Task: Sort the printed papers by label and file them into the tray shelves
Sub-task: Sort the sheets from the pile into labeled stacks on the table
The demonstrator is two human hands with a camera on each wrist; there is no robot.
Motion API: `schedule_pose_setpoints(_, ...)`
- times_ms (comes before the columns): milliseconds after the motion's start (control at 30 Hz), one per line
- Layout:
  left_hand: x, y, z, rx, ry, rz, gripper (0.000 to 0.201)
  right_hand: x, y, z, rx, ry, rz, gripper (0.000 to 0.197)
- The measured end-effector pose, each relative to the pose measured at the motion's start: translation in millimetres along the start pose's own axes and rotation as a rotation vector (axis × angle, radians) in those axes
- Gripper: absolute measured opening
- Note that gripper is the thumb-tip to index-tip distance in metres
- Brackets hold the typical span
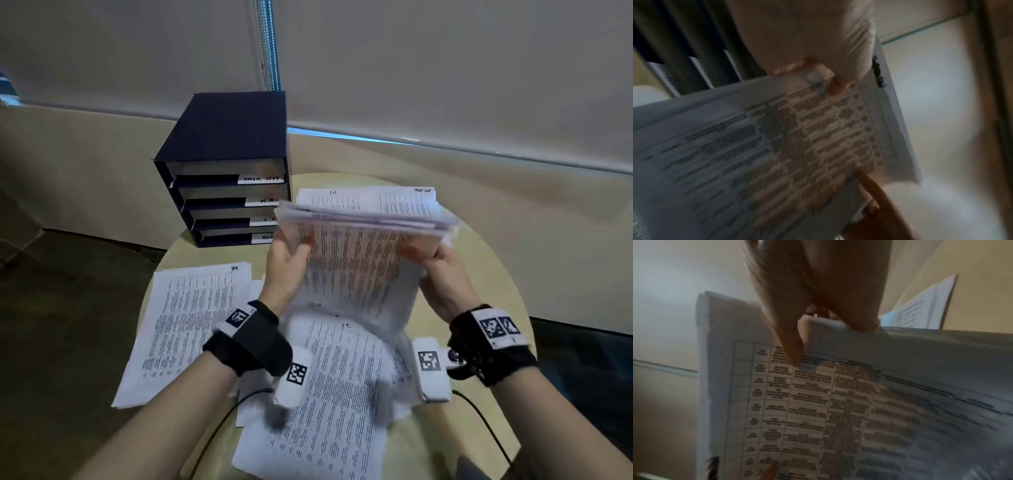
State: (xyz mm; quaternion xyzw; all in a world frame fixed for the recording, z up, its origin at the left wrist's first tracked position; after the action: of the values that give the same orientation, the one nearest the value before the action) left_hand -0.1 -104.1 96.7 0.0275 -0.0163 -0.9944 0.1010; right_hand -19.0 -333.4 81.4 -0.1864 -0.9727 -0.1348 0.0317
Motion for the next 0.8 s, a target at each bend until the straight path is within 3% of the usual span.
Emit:
schedule_pose_setpoints(67,5.9,5.7,1.4,0.008,0.101,0.077,0.009,5.3,7.7,-7.6,-0.057,-0.07,-0.007,0.038)
schedule_pose_setpoints(133,14.1,9.4,-1.5,-0.017,0.209,0.116,0.027,11.7,13.8,-4.0,-0.057,-0.076,-0.009,0.041)
schedule_pose_setpoints(200,19.0,10.0,-12.5,-0.058,0.279,0.111,0.029,17.3,18.8,7.0,0.003,-0.04,0.009,0.047)
schedule_pose_setpoints(233,18.8,9.0,-20.3,-0.079,0.283,0.123,0.029,17.7,20.7,13.6,0.036,-0.023,0.024,0.041)
schedule_pose_setpoints(300,16.8,7.3,-35.6,-0.083,0.185,0.129,0.024,14.8,23.9,24.0,0.051,0.009,0.057,0.027)
schedule_pose_setpoints(433,0.0,0.9,-50.1,0.031,-0.058,0.172,0.019,-2.3,28.5,33.7,-0.026,0.092,0.107,0.04)
schedule_pose_setpoints(567,-22.0,-3.5,-77.5,0.152,-0.224,0.156,0.051,-19.9,36.5,43.1,-0.075,0.151,0.176,0.025)
schedule_pose_setpoints(633,-24.7,-1.5,-86.9,0.146,-0.303,0.178,0.045,-23.9,43.3,47.8,-0.035,0.168,0.208,0.025)
schedule_pose_setpoints(700,-27.8,-0.7,-94.5,0.139,-0.36,0.233,0.04,-29.4,44.8,56.0,0.019,0.199,0.219,0.038)
schedule_pose_setpoints(800,-34.9,-1.2,-114.9,0.166,-0.419,0.28,0.069,-35.9,40.1,69.6,0.064,0.223,0.207,0.03)
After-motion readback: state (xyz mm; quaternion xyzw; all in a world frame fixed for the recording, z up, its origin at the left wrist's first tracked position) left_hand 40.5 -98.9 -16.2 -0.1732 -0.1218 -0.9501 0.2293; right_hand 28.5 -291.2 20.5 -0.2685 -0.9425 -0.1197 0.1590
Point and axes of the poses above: each hand's wrist, its own x-axis away from the middle knuckle, its own y-axis out of the palm, z = x × y, the point moved 2 cm from there along -x, towards the middle knuckle, and after that the axes turned 13 degrees about z, right-handed, at the moved point
